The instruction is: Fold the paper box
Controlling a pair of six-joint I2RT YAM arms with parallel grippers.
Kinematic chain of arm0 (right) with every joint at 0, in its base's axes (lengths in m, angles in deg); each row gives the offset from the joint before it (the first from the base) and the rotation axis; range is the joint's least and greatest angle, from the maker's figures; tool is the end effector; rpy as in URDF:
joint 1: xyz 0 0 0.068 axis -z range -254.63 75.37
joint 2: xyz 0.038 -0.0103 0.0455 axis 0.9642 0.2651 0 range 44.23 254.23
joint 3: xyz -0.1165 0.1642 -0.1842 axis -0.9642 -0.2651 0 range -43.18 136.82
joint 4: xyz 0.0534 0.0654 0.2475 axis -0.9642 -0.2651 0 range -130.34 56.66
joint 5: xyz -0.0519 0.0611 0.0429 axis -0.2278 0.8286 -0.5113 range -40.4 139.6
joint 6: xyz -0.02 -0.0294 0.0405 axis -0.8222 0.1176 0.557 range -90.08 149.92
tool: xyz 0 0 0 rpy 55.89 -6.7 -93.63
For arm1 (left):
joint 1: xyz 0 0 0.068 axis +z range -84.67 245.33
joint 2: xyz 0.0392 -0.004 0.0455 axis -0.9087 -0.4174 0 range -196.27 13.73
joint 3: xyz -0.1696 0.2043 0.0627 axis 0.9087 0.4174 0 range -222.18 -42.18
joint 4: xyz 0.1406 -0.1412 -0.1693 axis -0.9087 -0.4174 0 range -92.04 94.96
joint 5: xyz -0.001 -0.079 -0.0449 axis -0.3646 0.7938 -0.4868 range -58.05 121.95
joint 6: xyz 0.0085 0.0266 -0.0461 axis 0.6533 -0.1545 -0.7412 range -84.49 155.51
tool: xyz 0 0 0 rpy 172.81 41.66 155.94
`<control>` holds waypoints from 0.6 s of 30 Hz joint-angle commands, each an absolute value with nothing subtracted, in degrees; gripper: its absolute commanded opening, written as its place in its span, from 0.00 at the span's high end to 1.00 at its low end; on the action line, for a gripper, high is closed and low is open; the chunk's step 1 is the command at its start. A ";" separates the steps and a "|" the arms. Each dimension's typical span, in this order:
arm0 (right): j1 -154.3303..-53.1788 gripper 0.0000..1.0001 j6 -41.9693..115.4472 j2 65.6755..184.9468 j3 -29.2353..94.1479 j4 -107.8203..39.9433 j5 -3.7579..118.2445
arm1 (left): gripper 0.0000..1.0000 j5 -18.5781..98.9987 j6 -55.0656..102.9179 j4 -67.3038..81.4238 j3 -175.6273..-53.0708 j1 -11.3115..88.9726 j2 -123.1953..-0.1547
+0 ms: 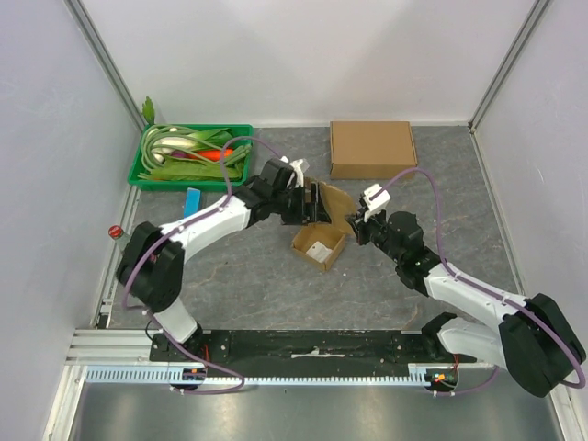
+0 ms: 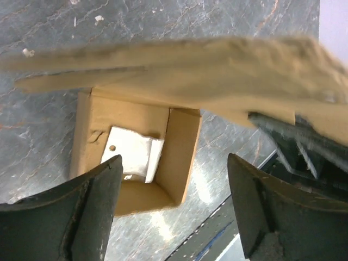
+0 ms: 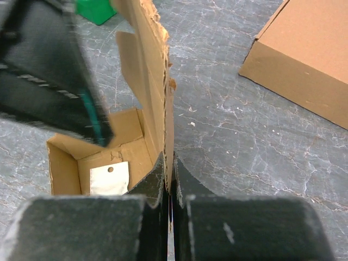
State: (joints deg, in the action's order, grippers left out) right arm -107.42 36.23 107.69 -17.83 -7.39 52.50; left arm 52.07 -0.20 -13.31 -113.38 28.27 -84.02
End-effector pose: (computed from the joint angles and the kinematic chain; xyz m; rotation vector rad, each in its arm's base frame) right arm 0.1998 0.1310 0.2227 -0.4517 1.7572 0.5333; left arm 0.2941 -0.2374 0.2435 0.2167 2.5268 -0.9856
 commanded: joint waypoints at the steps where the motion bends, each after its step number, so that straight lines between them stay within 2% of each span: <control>1: -106.01 1.00 33.53 108.57 -15.67 -4.87 55.92 | 0.15 50.68 8.58 -3.32 -104.52 29.64 -70.50; 2: -105.40 1.00 33.27 108.83 -15.67 -4.69 56.89 | 0.15 49.97 9.92 -1.30 -102.15 30.52 -68.38; 4: -104.78 1.00 32.56 109.44 -15.23 -5.04 60.39 | 0.24 46.99 14.99 3.86 -96.52 32.89 -64.08; 6: -103.55 1.00 31.77 110.15 -14.70 -5.57 63.21 | 0.22 43.92 18.26 10.20 -90.56 34.73 -63.09; 7: -103.11 1.00 31.68 110.32 -14.88 -5.40 63.92 | 0.15 44.77 20.37 17.71 -88.78 35.61 -62.82; 10: -101.70 1.00 30.72 111.38 -14.00 -6.00 67.17 | 0.10 53.46 26.24 27.69 -85.16 38.87 -64.66; 13: -101.08 1.00 30.36 112.26 -13.21 -7.07 69.02 | 0.12 62.59 35.38 29.92 -87.87 42.29 -71.50; 14: -100.91 1.00 30.36 112.52 -13.21 -7.06 69.55 | 0.12 65.67 35.42 29.92 -90.32 45.09 -74.74; 15: -100.91 1.00 30.36 112.70 -13.03 -7.24 69.73 | 0.14 75.10 35.24 31.66 -90.78 46.59 -76.43; 18: -100.91 1.00 30.36 113.14 -12.59 -7.77 70.17 | 0.16 85.26 32.08 39.58 -91.92 48.37 -80.92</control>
